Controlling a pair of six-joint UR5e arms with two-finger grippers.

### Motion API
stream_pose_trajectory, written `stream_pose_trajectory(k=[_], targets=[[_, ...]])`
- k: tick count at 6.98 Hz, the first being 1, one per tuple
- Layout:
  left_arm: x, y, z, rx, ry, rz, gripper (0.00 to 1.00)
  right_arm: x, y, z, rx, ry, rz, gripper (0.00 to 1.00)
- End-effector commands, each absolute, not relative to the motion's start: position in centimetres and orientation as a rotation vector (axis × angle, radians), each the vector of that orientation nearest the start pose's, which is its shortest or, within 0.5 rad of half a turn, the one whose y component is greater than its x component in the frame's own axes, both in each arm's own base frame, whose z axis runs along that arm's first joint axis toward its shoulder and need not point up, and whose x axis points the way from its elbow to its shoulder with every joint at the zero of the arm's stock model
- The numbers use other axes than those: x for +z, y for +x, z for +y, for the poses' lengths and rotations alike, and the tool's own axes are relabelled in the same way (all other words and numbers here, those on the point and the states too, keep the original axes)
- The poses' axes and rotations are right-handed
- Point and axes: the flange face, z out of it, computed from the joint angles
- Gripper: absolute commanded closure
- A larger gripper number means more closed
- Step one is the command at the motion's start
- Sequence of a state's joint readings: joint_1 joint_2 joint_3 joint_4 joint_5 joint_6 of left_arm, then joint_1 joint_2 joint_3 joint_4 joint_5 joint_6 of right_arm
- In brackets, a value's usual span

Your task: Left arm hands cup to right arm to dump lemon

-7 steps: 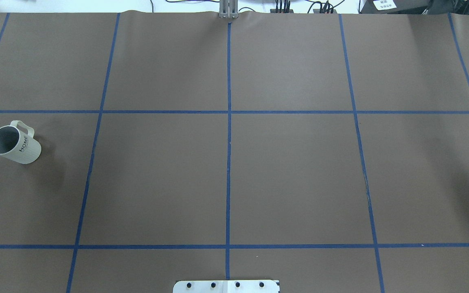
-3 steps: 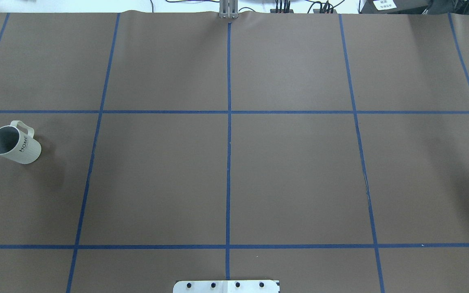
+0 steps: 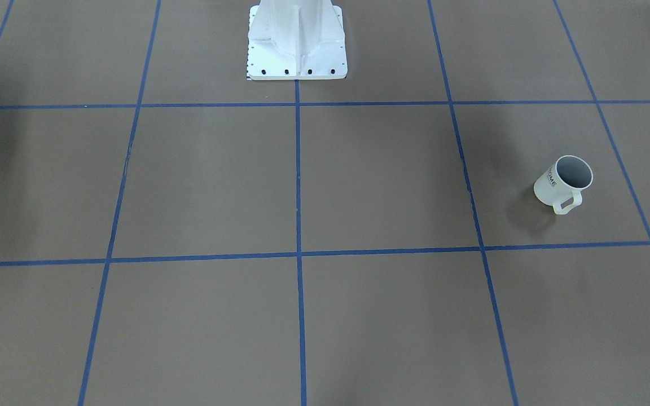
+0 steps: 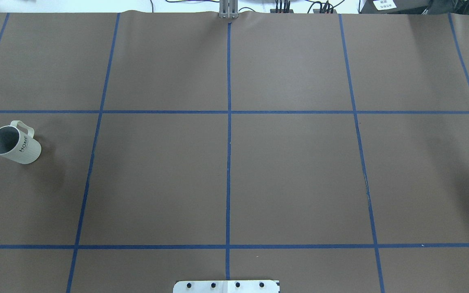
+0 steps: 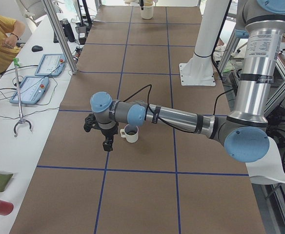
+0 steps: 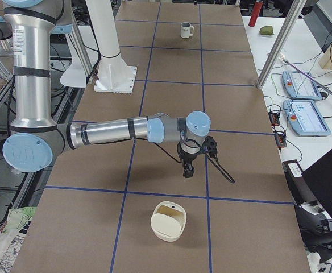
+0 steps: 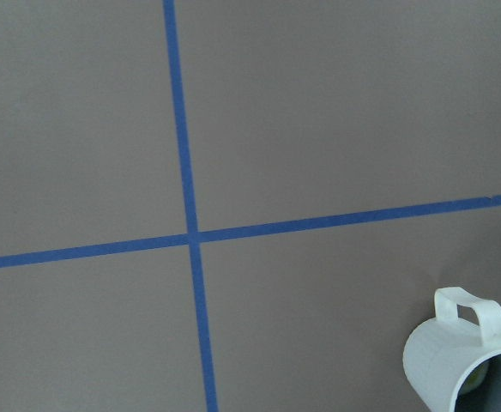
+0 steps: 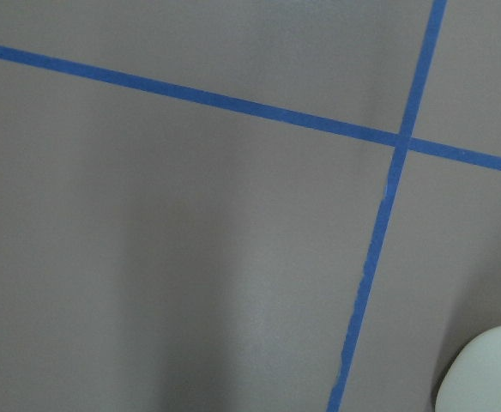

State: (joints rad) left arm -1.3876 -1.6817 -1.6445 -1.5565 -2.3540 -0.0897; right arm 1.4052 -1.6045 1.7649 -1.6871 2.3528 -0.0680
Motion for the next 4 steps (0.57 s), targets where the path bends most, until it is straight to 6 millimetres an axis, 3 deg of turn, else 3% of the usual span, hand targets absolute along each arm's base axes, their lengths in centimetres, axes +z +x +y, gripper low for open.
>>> stream_pose_trajectory(k=[1, 2, 4], targets=[[55.8, 8.4, -54.5, 0.097, -0.002, 0.815, 0.00, 57.7, -3.2, -48.4, -0.277, 0.018, -0.791, 0.00], [55.0, 10.0, -53.8, 0.095, -0.004, 0.822, 0.00, 57.3, -3.2, -48.6, -0.282, 0.027, -0.790, 0.00], [55.3, 13.3, -52.4, 0.139, -0.001, 0.831, 0.00, 56.9, -3.4, -49.2, -0.288, 0.038, -0.789, 0.00]])
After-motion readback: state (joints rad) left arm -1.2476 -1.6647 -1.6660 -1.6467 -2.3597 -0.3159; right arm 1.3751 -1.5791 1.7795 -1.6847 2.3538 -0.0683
